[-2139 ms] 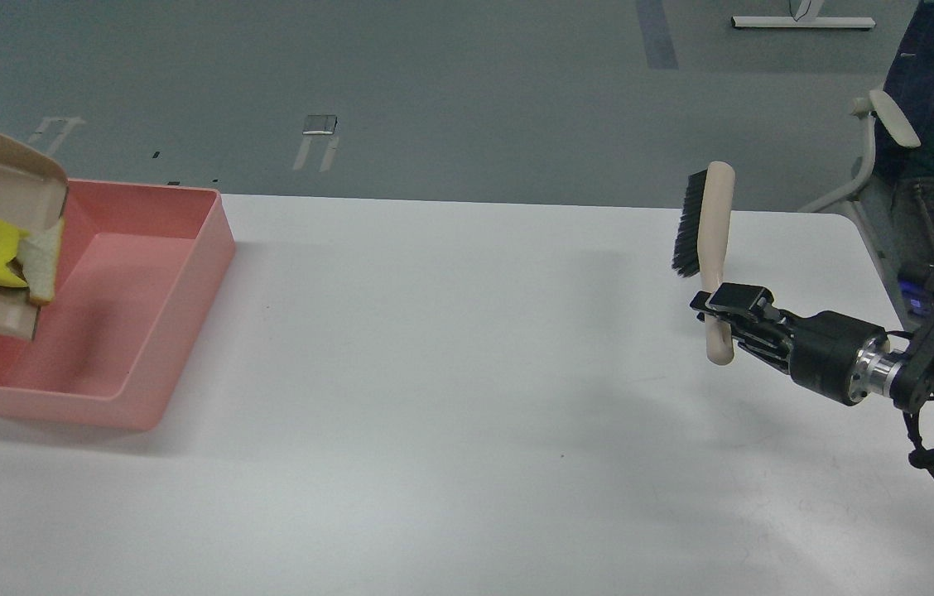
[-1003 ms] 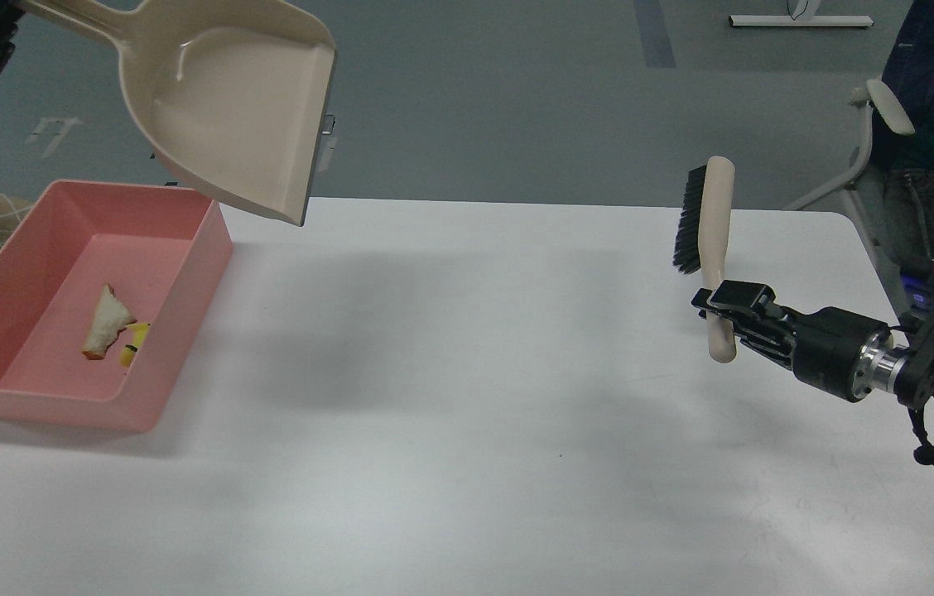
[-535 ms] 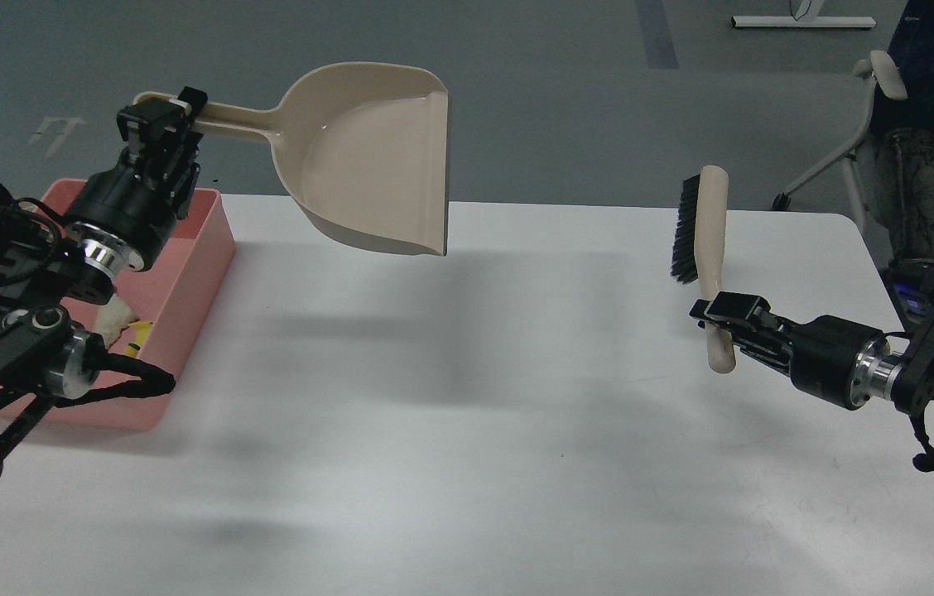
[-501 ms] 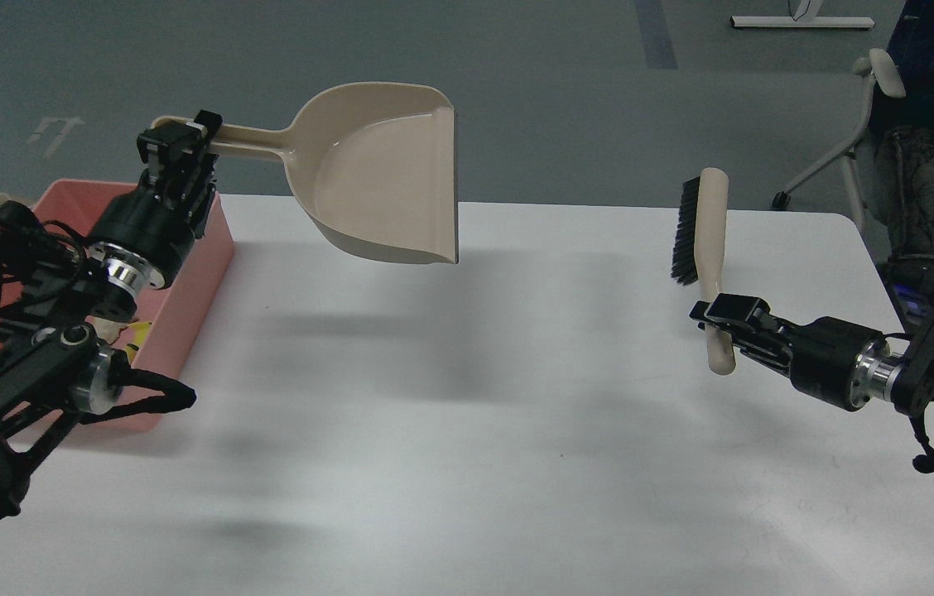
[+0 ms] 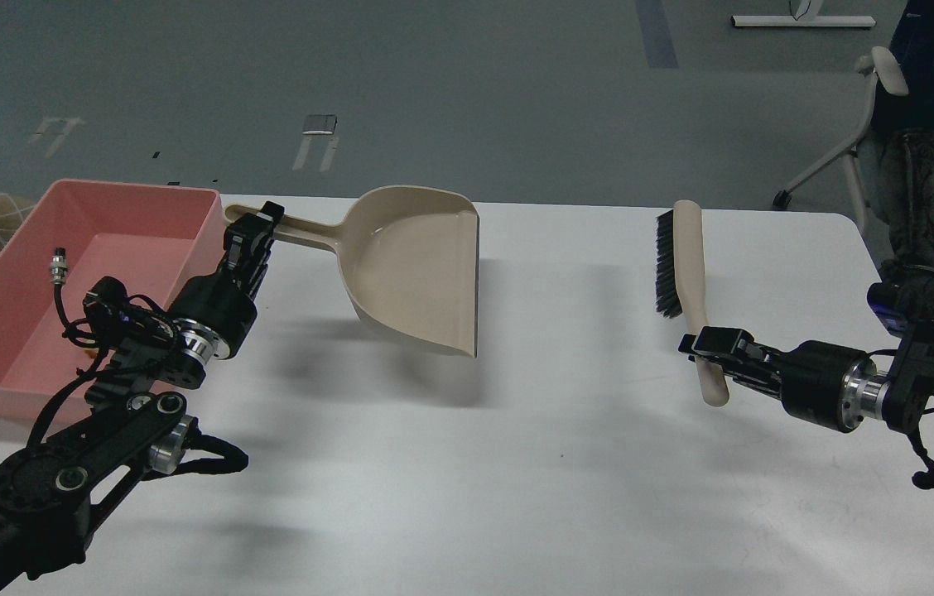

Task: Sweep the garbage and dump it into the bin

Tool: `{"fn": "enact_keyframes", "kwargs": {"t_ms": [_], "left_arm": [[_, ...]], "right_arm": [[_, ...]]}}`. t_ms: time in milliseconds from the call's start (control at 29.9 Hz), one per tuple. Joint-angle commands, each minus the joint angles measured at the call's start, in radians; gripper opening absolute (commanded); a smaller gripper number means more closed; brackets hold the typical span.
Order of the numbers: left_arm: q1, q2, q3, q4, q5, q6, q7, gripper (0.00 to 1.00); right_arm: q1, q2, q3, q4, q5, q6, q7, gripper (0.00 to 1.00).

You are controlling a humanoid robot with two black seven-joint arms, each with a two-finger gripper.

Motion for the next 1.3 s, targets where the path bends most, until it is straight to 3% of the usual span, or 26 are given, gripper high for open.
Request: {"fn": "enact_keyframes", "kwargs": {"t_ms": [0,201,769,869,936,1003,1070,1270], "left_arm": [[0.025,-0.001,0.012,0.006,0.068,0.001,0.0,0.0],[0.05,-0.018,0.012,0.009,0.071,0.009,0.0,0.0],[0.067,-0.068,0.015,0.058,0.088,0.003,0.01,0.0],[0.065,-0.068,0.029,0.06,0.086,0.003,0.01,0.13],[0.065,-0.067,0.034,0.06,0.086,0.003,0.01,0.34],[0.067,-0.067,0.034,0.06,0.086,0.003,0.01,0.68],[0.068,-0.067,0.034,0.06,0.086,0.003,0.01,0.79],[0.077,-0.067,0.035,0.058,0.086,0.003,0.008,0.88]], "right_arm": [[0.001,-0.02,-0.004,0.005,-0.002,0.034,0.001,0.0],[-0.004,-0.084,-0.026,0.006,-0.022,0.053,0.001,0.0],[-0.007,-0.063,-0.092,0.015,-0.063,0.053,0.007,0.02],[-0.005,-0.063,-0.112,0.015,-0.063,0.053,0.005,0.1],[-0.005,-0.064,-0.119,0.014,-0.065,0.053,0.005,0.18],[-0.005,-0.063,-0.122,0.011,-0.065,0.053,0.005,0.25],[-0.007,-0.063,-0.122,0.011,-0.065,0.053,0.005,0.28],[-0.007,-0.061,-0.124,0.011,-0.063,0.053,0.005,0.32]]}}
